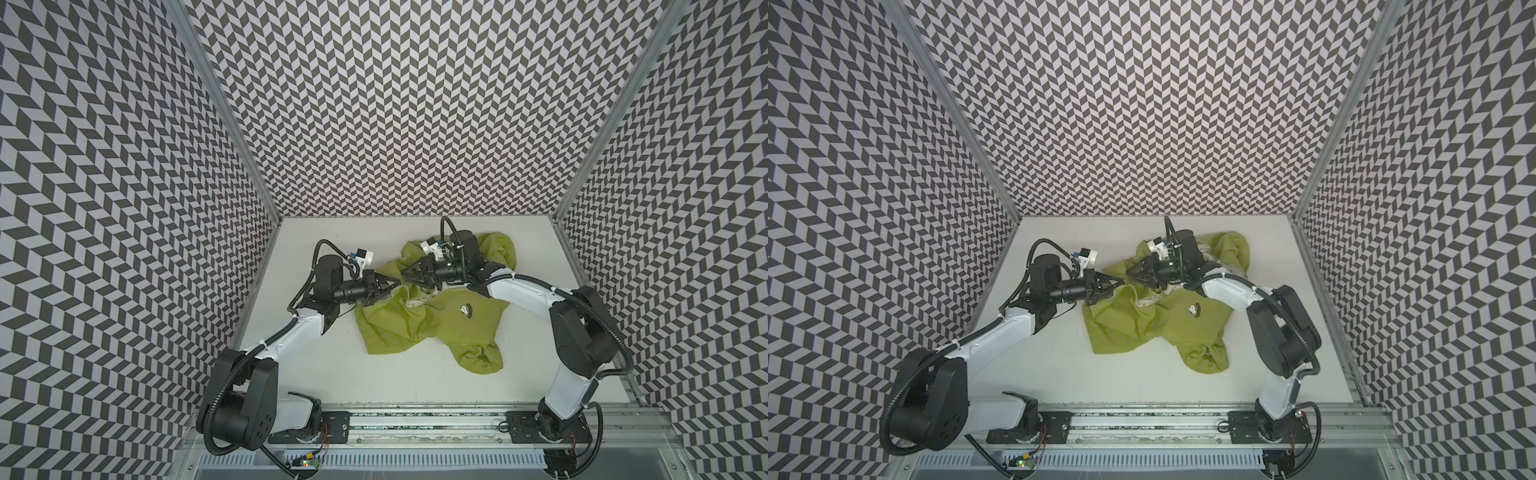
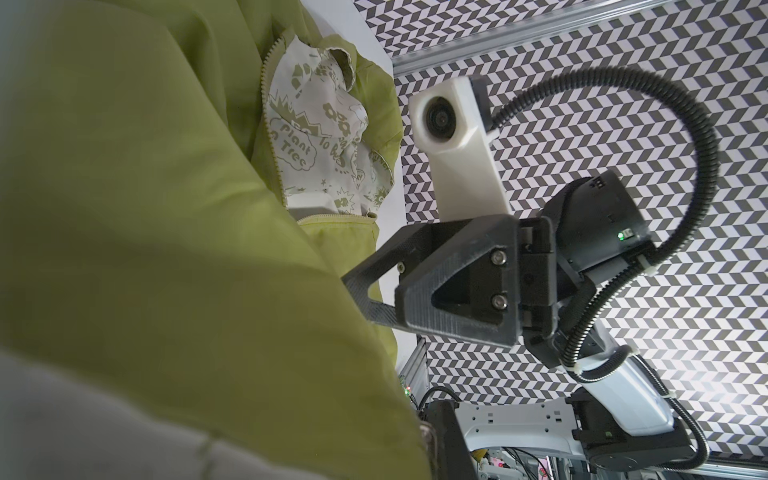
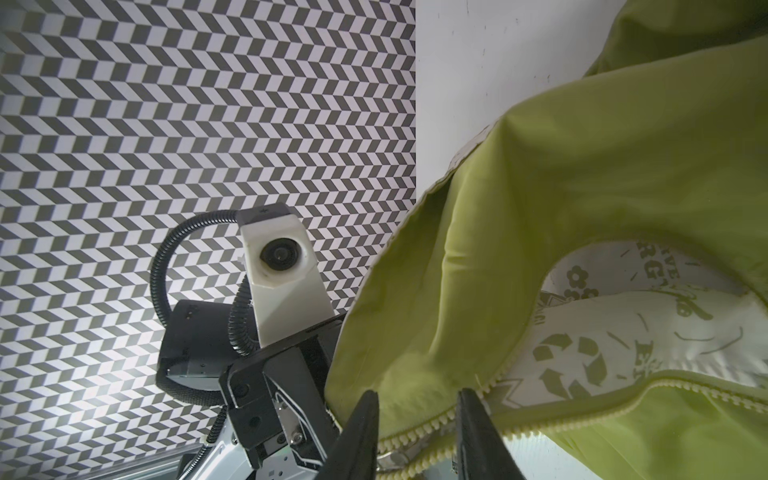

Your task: Zip up the jacket

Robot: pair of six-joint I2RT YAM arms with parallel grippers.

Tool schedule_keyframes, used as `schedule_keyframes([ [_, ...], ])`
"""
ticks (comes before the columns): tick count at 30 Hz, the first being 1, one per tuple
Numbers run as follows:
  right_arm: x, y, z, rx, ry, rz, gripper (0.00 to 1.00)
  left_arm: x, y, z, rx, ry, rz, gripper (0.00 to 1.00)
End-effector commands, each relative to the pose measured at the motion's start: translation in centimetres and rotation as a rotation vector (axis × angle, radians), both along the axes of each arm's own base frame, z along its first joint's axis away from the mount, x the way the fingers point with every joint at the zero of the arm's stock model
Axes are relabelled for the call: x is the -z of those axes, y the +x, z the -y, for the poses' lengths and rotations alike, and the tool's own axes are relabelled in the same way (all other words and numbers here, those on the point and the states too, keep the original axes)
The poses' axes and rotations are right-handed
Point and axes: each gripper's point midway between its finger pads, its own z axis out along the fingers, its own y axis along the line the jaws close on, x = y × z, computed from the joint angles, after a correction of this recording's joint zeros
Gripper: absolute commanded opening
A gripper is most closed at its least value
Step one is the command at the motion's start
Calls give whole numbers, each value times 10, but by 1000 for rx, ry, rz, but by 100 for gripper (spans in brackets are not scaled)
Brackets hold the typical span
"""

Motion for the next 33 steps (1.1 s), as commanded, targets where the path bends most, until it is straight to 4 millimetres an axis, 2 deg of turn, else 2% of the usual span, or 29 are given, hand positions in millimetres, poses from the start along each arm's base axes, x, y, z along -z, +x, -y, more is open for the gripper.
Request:
schedule_keyframes([
  [1, -33, 1, 0, 1, 105, 58, 37, -18, 3, 2, 27, -34, 46, 0],
  [8, -39, 0, -3, 5, 139, 52, 49, -19, 5, 3, 31, -35, 46, 0],
  [18, -32, -12, -17, -31, 149, 18, 53, -22, 7, 3, 30, -39, 58, 0],
  [27, -33, -18, -19, -31, 184, -11, 52, -21, 8, 3, 20, -37, 62, 0],
  [33, -34, -22, -16, -20, 200, -18, 46, -19, 8, 2, 18, -36, 60, 0],
])
